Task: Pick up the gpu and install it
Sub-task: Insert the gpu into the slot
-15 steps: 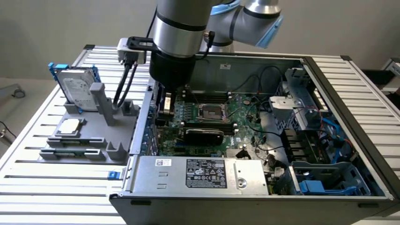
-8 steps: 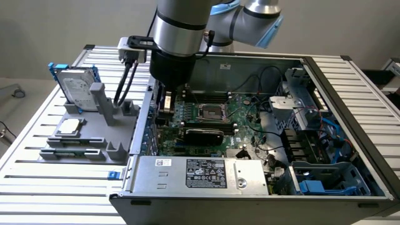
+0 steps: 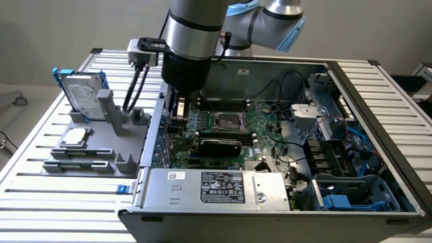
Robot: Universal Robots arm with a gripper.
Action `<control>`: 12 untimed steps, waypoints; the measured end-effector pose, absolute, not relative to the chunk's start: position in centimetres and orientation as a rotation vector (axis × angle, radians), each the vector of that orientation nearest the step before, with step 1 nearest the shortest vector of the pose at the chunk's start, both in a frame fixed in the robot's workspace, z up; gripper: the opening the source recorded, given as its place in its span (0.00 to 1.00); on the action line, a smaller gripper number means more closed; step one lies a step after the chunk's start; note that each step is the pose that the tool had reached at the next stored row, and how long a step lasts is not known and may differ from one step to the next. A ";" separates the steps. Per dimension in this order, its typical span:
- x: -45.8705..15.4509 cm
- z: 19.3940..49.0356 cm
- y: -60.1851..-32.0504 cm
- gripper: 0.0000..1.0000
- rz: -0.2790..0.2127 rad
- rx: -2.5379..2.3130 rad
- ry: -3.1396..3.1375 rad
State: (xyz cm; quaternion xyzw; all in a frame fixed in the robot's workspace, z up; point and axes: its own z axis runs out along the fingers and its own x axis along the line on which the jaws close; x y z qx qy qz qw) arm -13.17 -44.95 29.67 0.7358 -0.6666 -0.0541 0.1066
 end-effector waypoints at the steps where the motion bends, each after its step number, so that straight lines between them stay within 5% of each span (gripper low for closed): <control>1: -13.2 29.7 -44.9 0.11 -0.159 2.166 -1.964; 12: -13.3 29.7 -44.6 0.11 -0.162 2.148 -1.985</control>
